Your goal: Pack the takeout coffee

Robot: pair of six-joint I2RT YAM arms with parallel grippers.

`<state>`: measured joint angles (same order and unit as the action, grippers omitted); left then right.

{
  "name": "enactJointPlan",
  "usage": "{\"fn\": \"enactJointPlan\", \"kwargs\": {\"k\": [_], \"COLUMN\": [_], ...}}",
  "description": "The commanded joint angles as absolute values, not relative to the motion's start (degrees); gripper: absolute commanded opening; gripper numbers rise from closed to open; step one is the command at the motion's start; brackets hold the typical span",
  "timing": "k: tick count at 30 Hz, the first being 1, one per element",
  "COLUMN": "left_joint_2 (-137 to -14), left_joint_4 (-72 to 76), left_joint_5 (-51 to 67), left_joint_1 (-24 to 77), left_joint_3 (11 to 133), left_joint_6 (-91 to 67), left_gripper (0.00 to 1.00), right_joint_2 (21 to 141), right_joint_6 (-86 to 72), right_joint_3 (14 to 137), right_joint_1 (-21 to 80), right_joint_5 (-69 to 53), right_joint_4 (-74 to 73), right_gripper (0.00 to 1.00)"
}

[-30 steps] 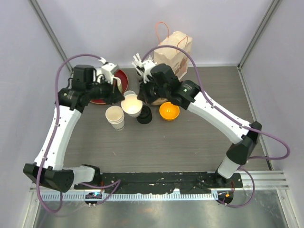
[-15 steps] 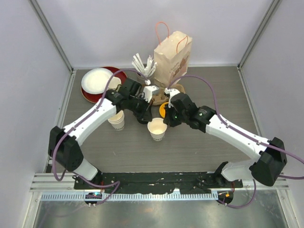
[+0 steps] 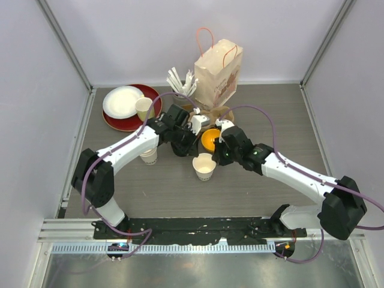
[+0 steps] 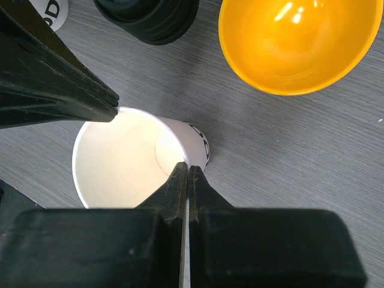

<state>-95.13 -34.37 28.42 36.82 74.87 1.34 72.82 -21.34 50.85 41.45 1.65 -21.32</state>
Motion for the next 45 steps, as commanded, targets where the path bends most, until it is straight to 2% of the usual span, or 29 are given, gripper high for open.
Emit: {"fn": "enactJointPlan", "kwargs": {"k": [1, 2, 4, 5, 7, 8, 11, 12, 15, 20, 22, 27, 30, 34, 39, 45], "left_joint_2": [-94.66, -94.75, -94.48, -94.22, -93.69, -93.34, -91.50, -90.28, -87.90, -79.99, -78.14, -78.48, -79.45, -80.86, -84.02, -86.04], "left_joint_4": [-35.42, -35.59, -36.64, -37.00, -38.23, -38.75, -40.42, -41.04, -45.25, -50.09, -52.81, -55.90, -55.29, -51.26, -50.97, -49.66], "left_joint_5": [25.14, 25.05, 25.22, 25.31, 25.22, 24.96, 24.00, 23.21, 20.49, 11.10, 9.76, 5.72, 4.05, 2.11, 3.51, 3.87], "left_joint_1": [36.21, 36.21, 36.21, 36.21, 36.21, 36.21, 36.21, 36.12, 35.25, 29.81, 24.65, 12.77, 11.34, 10.11, 9.84, 9.84], "left_joint_3": [74.00, 74.00, 74.61, 74.88, 75.76, 76.02, 77.52, 78.04, 82.60, 86.31, 87.18, 85.00, 82.18, 79.28, 79.28, 78.14], "left_joint_6": [4.83, 5.10, 5.88, 5.98, 6.50, 6.76, 7.56, 7.47, 7.39, 7.47, 8.00, 9.92, 11.16, 10.73, 9.84, 10.72], "left_gripper": [0.00, 0.03, 0.11, 0.21, 0.27, 0.36, 0.51, 0.53, 0.61, 0.80, 0.83, 0.82, 0.76, 0.60, 0.46, 0.39], "right_joint_2": [71.01, 71.19, 71.19, 71.10, 70.93, 70.75, 70.66, 70.40, 70.49, 71.54, 73.55, 80.41, 86.47, 92.80, 98.08, 99.58], "right_joint_6": [-18.90, -18.81, -18.63, -18.63, -18.63, -18.55, -18.37, -18.02, -17.06, -15.03, -14.77, -14.50, -14.33, -14.59, -15.56, -16.43], "right_joint_3": [49.40, 49.39, 49.39, 49.48, 49.66, 50.09, 51.50, 51.94, 55.01, 63.78, 68.26, 75.31, 80.93, 87.61, 90.79, 90.09], "right_joint_1": [40.17, 40.25, 40.25, 40.25, 40.25, 40.17, 40.17, 40.17, 40.17, 40.25, 40.43, 43.06, 45.51, 47.54, 48.60, 48.69], "right_joint_5": [7.30, 6.86, 6.59, 6.59, 6.77, 7.12, 7.30, 7.38, 7.73, 10.46, 9.94, 7.47, 6.68, 4.14, 0.79, -1.23], "right_joint_4": [-22.33, -22.32, -22.32, -22.32, -22.41, -23.02, -23.99, -24.17, -26.10, -27.95, -27.34, -22.50, -22.24, -20.48, -19.07, -17.67], "right_gripper": [0.01, 0.02, 0.11, 0.15, 0.20, 0.23, 0.37, 0.46, 0.60, 0.70, 0.75, 0.77, 0.77, 0.77, 0.75, 0.75]}}
